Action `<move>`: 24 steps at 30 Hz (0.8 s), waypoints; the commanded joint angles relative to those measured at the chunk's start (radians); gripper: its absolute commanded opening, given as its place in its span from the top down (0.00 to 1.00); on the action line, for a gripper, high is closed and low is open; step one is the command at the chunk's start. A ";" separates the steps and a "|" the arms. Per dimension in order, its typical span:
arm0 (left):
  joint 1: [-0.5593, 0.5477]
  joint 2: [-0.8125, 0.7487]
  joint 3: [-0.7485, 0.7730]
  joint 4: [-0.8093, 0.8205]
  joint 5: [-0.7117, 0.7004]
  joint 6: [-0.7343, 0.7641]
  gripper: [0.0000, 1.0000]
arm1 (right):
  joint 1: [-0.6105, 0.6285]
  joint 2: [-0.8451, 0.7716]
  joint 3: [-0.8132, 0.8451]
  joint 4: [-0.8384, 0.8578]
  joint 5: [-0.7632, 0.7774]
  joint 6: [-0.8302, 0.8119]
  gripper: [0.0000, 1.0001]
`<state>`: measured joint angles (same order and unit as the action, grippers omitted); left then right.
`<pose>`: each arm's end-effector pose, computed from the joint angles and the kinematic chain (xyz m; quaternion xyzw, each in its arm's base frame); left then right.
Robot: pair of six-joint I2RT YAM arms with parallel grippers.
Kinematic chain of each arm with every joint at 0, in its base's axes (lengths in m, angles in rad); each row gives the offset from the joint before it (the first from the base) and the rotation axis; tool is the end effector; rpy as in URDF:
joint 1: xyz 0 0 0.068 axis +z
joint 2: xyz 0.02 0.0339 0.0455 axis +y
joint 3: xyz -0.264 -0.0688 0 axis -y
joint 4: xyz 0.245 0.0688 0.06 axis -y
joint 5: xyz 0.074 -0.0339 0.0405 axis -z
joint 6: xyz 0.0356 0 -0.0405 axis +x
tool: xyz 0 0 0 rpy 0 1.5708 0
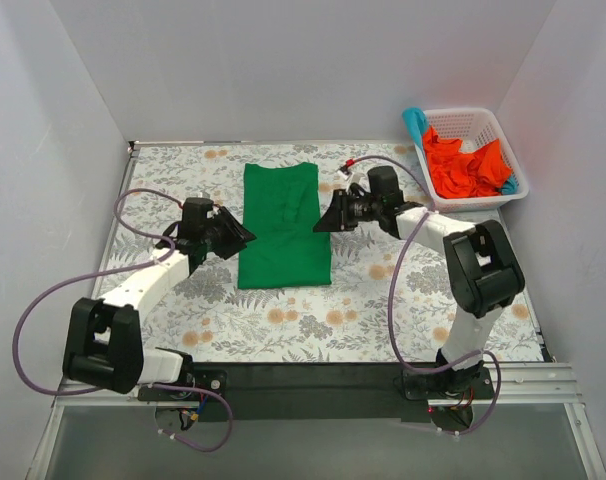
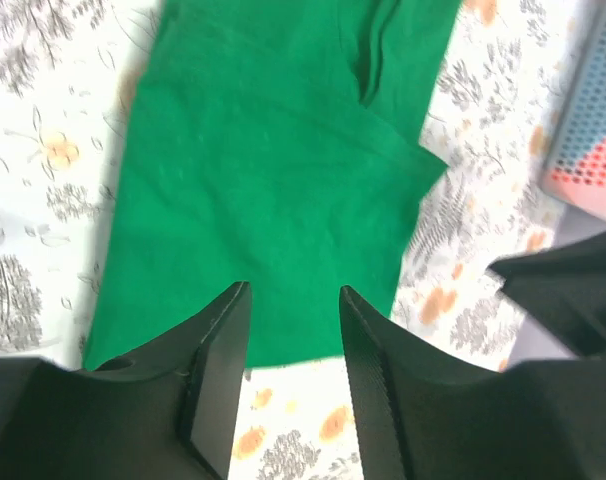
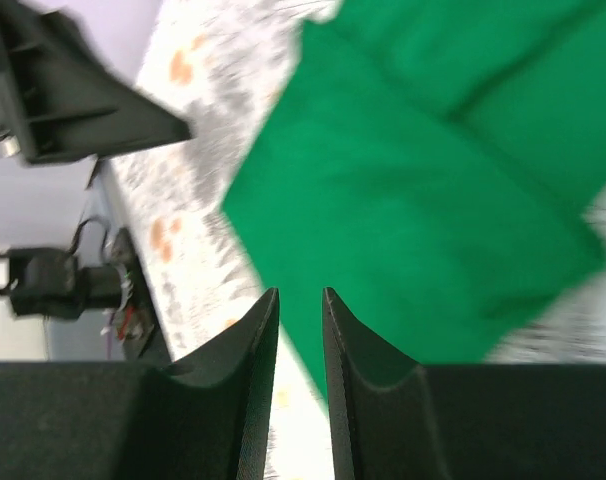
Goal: Fold and stack the t-shirts
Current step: Fold the tshirt
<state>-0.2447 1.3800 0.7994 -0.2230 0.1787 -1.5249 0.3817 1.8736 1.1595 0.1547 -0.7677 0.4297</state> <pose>0.2734 -0.0748 0.2100 -0.5249 0.7607 -0.3409 0.1721 0.3691 0.1748 0.1975 -0.1619 0.8153 0.4783 0.2834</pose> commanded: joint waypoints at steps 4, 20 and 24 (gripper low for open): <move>-0.015 -0.064 -0.169 0.010 0.051 -0.038 0.67 | 0.158 -0.087 -0.211 0.132 -0.018 0.058 0.69; -0.044 -0.108 -0.269 -0.197 0.004 -0.089 0.82 | 0.020 -0.073 -0.552 0.126 0.002 0.015 0.70; -0.119 -0.246 -0.289 -0.315 -0.007 -0.125 0.77 | 0.023 -0.210 -0.583 -0.025 0.037 -0.038 0.70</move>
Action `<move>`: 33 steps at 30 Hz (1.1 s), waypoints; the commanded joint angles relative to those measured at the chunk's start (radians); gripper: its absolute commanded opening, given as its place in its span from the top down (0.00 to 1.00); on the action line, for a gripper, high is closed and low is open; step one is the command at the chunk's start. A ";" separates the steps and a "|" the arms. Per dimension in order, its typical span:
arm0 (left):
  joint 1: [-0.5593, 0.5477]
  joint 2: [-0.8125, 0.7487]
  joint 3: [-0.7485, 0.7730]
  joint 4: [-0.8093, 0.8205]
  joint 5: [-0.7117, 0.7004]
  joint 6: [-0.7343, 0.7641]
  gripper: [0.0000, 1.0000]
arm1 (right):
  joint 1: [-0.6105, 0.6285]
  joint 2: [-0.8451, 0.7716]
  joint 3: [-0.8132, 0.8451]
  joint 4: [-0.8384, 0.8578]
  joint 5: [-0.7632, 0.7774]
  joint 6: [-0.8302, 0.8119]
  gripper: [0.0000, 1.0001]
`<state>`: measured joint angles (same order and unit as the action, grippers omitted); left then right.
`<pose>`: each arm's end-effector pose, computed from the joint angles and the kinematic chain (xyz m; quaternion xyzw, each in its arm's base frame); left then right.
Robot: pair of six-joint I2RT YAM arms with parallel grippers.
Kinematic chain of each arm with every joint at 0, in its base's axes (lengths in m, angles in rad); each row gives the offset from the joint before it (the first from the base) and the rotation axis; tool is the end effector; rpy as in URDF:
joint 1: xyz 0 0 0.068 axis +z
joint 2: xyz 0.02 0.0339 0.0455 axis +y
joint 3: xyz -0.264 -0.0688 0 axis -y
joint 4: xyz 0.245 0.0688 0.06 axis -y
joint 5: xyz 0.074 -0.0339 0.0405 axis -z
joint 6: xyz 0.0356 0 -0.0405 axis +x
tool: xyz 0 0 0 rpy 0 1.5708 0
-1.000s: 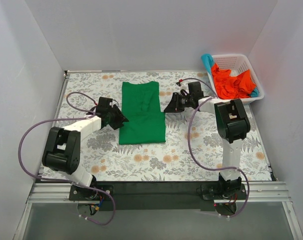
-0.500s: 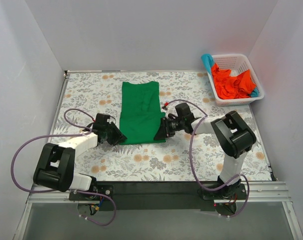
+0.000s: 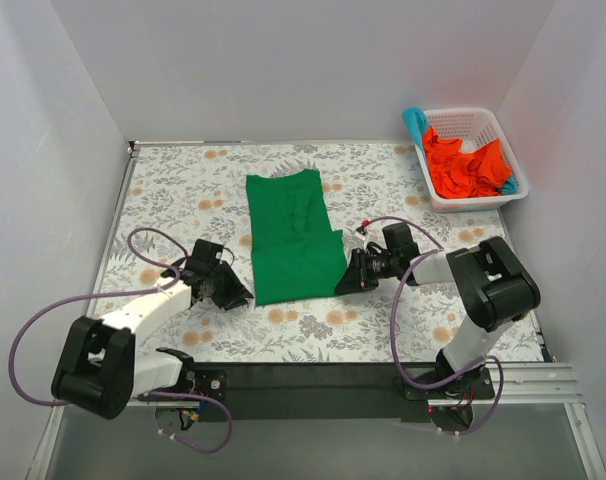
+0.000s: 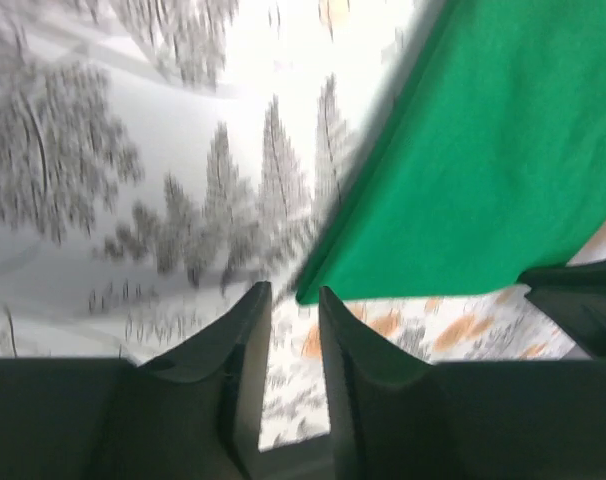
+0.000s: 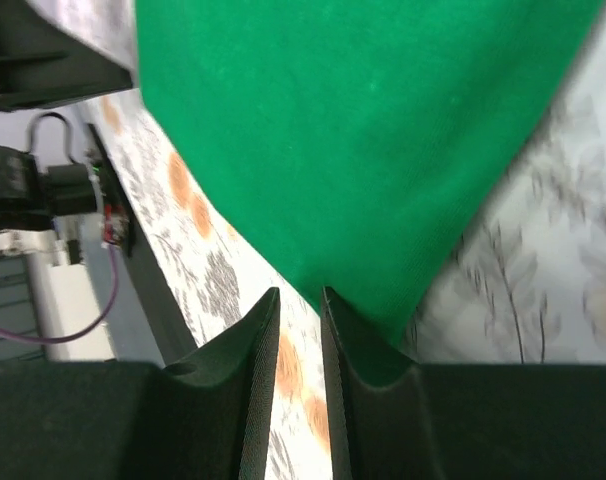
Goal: Fold and stack the t-shirts
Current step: Fold the tshirt
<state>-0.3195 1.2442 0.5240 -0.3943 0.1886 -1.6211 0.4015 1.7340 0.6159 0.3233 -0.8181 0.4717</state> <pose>0.1945 -0.0714 0.1492 -0.5706 0.7844 -0.2376 0.0516 0.2594 0.1384 0.1097 -0.1206 0.8541 0.4804 0.1589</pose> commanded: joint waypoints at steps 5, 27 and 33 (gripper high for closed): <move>-0.073 -0.261 0.039 -0.273 -0.087 -0.043 0.51 | 0.023 -0.307 0.050 -0.514 0.278 -0.159 0.66; -0.248 0.021 0.206 -0.304 -0.259 -0.039 0.19 | 0.264 -0.182 0.301 -0.764 0.795 -0.084 0.46; -0.263 0.069 0.209 -0.282 -0.267 -0.042 0.25 | 0.281 -0.145 0.298 -0.742 0.777 -0.076 0.48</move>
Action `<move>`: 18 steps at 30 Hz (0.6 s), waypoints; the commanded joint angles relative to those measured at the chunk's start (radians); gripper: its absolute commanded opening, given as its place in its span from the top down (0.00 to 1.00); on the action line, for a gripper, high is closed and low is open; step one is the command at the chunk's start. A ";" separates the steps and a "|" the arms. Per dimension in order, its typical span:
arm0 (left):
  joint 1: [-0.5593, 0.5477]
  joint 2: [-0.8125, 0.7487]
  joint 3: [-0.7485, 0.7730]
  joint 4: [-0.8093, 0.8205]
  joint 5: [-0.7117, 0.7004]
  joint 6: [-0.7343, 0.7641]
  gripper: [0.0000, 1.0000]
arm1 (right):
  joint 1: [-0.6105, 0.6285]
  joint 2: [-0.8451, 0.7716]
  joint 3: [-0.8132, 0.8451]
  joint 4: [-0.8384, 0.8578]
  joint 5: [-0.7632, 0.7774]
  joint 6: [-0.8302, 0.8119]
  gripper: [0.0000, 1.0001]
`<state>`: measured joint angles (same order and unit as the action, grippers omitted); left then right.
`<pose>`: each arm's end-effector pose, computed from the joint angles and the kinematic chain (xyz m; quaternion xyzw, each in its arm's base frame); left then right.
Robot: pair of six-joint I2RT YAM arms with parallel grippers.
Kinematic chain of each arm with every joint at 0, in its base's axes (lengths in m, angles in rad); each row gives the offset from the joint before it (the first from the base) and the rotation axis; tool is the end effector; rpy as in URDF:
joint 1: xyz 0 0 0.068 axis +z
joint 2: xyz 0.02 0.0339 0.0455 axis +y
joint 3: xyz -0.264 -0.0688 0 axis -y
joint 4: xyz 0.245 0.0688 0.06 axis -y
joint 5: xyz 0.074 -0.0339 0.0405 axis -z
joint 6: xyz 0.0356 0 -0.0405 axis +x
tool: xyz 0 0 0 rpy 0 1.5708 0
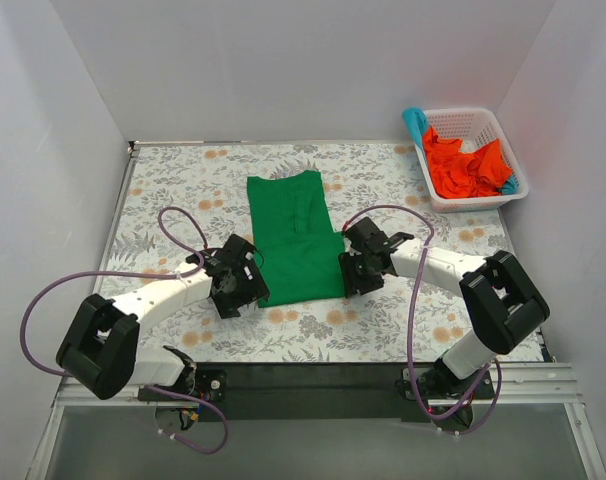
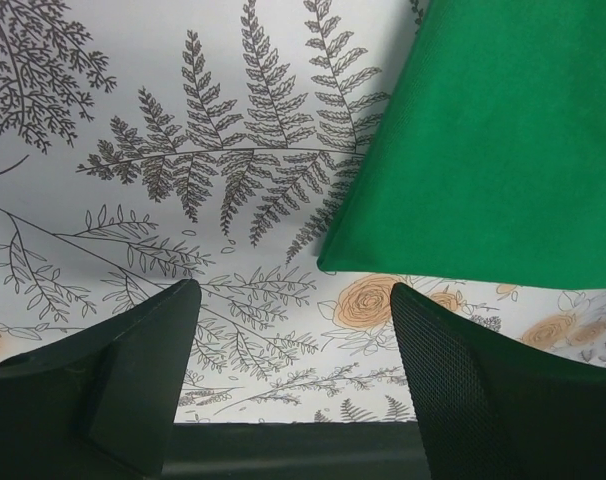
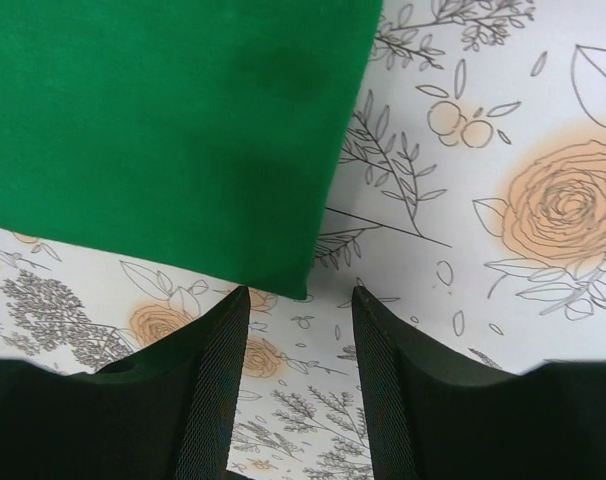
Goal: Fold and stack the t-shirts
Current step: Fold the tshirt
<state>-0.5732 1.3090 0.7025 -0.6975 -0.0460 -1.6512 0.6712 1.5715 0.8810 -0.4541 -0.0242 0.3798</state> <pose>0.1824 -0.1158 0.1725 -0.5112 0.8488 -0.1091 0.0793 0.2286 0.1826 0.1679 -0.1444 0.9666 0.1163 0.1770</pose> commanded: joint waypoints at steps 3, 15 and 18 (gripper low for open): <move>-0.016 0.016 0.031 0.027 -0.037 -0.012 0.25 | 0.019 0.033 0.026 0.040 -0.026 0.021 0.48; -0.027 0.044 0.023 0.053 -0.054 -0.033 0.27 | 0.036 0.090 -0.024 0.040 0.044 0.018 0.69; -0.031 0.055 0.034 0.053 -0.055 -0.036 0.27 | 0.044 0.107 -0.024 0.041 0.041 0.013 0.79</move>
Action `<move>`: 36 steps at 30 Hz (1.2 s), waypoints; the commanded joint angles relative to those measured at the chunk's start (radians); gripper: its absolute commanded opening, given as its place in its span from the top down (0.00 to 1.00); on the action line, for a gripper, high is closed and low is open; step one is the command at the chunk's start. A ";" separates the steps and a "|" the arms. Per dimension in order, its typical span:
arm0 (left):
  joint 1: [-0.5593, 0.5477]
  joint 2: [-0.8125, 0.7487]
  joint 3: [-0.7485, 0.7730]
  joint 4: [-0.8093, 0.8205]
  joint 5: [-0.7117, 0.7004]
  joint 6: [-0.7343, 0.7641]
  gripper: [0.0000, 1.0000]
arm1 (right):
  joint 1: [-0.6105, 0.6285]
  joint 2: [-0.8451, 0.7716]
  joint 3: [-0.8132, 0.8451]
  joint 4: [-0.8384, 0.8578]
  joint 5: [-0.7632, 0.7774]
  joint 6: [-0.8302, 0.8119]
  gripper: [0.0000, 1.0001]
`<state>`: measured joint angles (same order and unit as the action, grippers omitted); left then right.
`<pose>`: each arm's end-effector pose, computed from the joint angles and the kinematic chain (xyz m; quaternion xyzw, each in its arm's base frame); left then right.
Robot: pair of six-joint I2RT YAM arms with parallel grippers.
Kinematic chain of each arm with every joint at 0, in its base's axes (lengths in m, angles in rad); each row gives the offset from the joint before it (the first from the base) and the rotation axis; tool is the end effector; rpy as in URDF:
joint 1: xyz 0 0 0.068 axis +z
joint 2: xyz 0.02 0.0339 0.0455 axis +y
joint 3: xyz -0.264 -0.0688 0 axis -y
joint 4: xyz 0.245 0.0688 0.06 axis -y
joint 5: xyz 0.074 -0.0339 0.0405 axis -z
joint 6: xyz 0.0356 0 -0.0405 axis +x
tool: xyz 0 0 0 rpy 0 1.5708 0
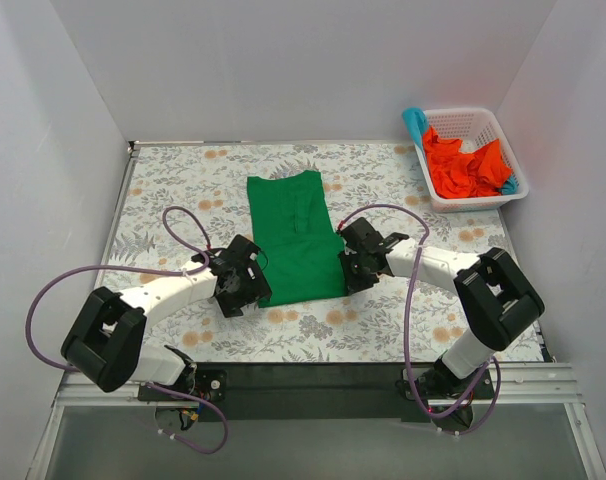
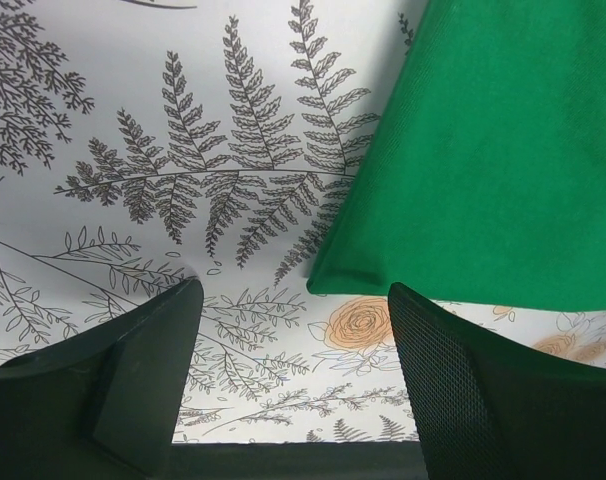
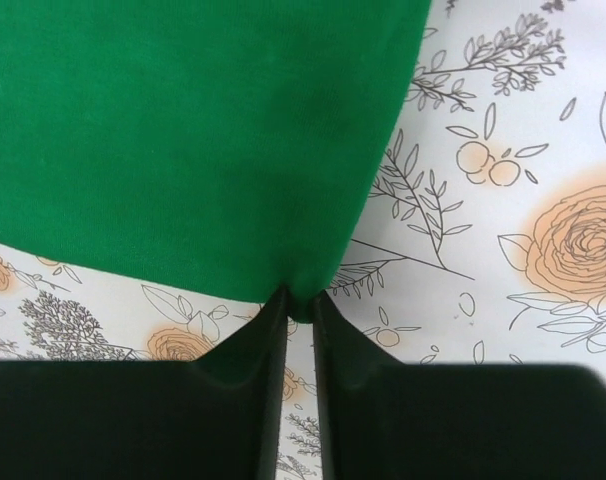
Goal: Fold and stack the t-shirts
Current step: Fold the tshirt
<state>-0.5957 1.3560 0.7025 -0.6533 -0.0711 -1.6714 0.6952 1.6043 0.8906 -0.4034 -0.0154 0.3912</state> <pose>0.1863 -0.1232 0.1644 -0.5115 0.8484 -0.1042 0.0876 0.2311 0.1935 0.1638 -0.1492 0.9629 0.1227 0.1886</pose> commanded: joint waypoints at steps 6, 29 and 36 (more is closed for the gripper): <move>-0.018 0.026 0.045 0.011 -0.048 -0.033 0.28 | 0.032 0.062 -0.030 -0.009 0.031 0.000 0.99; -0.104 0.173 0.035 -0.019 -0.122 -0.056 0.95 | 0.044 0.037 -0.051 -0.011 0.025 -0.003 0.99; -0.156 0.062 0.029 -0.179 -0.110 -0.079 1.00 | 0.058 -0.072 -0.088 -0.161 -0.067 -0.020 0.99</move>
<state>-0.7139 1.4574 0.7708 -0.6876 -0.1787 -1.7306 0.7280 1.5723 0.8577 -0.3882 -0.0277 0.3889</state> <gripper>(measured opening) 0.033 0.031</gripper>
